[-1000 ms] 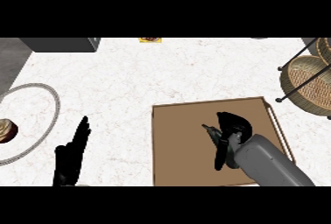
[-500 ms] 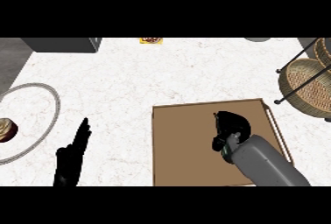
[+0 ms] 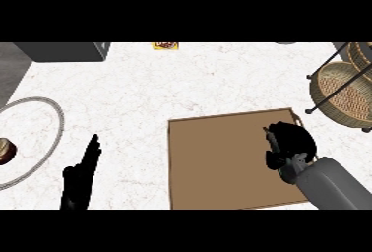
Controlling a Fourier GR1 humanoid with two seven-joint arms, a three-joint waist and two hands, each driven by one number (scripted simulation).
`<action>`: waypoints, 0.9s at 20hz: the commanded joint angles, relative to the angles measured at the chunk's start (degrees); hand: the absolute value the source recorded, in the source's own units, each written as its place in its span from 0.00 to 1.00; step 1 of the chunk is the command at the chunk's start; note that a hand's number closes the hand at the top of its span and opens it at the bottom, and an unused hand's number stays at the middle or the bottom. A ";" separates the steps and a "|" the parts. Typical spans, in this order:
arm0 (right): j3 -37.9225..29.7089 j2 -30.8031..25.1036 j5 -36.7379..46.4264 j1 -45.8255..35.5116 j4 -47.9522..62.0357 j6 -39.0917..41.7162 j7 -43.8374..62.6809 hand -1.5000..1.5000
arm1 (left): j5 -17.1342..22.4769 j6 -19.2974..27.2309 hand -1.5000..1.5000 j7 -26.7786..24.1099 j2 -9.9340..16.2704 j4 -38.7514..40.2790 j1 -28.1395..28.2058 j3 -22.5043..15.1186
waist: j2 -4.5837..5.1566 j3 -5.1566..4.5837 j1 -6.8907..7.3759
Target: Pick the eggplant from the tray and place it in the tiered basket
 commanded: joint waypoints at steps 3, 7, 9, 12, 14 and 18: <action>-12.19 -20.22 -4.00 6.82 -0.05 -7.35 -22.90 1.00 | 1.78 0.97 0.50 -0.57 -0.01 -0.58 2.05 2.26 | 0.22 0.45 -5.30; -23.14 -27.31 -11.86 10.81 3.84 -10.83 -38.95 1.00 | 1.86 1.28 0.50 -2.21 -0.31 0.96 1.88 2.50 | 0.61 0.24 -5.31; -30.64 -27.64 -19.21 11.86 6.65 -11.00 -42.98 1.00 | 1.86 1.89 0.50 -1.54 -0.01 -1.43 3.25 2.39 | 0.28 0.33 -5.30; -39.78 -31.01 -26.63 13.05 12.30 -8.60 -50.67 1.00 | 2.51 0.18 0.50 -1.94 0.72 -2.57 4.43 1.72 | 0.34 0.24 -4.00; -45.47 -34.26 -31.77 14.25 12.86 -4.86 -54.53 1.00 | 2.31 1.57 0.50 -0.13 0.93 -2.17 2.41 2.90 | 0.17 0.11 -4.83; -54.86 -39.81 -34.51 17.95 16.96 -3.10 -64.83 1.00 | 1.99 0.59 0.50 -1.09 0.29 -1.26 2.11 1.35 | 0.45 0.00 -2.77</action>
